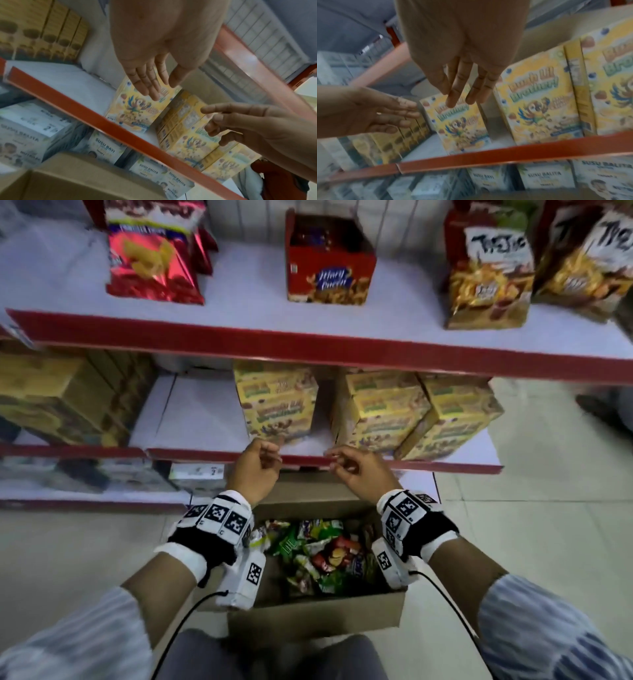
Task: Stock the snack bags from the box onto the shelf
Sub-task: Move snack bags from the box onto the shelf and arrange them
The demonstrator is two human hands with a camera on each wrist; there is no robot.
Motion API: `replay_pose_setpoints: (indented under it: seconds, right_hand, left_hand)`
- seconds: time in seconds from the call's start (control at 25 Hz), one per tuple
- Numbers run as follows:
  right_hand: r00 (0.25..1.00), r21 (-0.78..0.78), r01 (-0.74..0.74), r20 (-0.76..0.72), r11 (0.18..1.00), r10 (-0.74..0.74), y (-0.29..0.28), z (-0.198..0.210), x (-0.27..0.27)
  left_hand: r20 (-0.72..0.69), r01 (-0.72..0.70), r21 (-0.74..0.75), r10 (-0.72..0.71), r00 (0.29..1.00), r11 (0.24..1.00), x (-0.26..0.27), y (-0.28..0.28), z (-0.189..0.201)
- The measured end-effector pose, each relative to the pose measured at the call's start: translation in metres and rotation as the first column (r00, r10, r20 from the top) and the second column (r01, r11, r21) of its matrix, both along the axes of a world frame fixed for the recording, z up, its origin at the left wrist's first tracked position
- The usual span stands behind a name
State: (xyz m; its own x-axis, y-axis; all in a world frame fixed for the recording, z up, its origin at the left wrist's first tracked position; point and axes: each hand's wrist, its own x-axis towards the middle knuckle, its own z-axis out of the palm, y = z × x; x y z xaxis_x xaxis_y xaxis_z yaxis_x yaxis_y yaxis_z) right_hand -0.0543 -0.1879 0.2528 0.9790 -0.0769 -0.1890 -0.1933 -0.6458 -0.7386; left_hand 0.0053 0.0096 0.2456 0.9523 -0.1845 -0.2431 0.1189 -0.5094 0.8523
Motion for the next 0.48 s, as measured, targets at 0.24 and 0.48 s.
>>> replay_pose_setpoints:
  seconds: [0.24, 0.48]
  right_hand:
    - [0.957, -0.207, -0.262, -0.185, 0.943, 0.225, -0.013, -0.148, 0.004]
    - [0.82, -0.244, -0.497, -0.447, 0.833, 0.358, -0.015, -0.296, 0.01]
  left_hand:
    - [-0.096, 0.102, 0.008, -0.101, 0.99, 0.995, -0.001, -0.004, -0.165]
    - [-0.176, 0.208, 0.011, -0.203, 0.963, 0.978, -0.001, -0.007, -0.291]
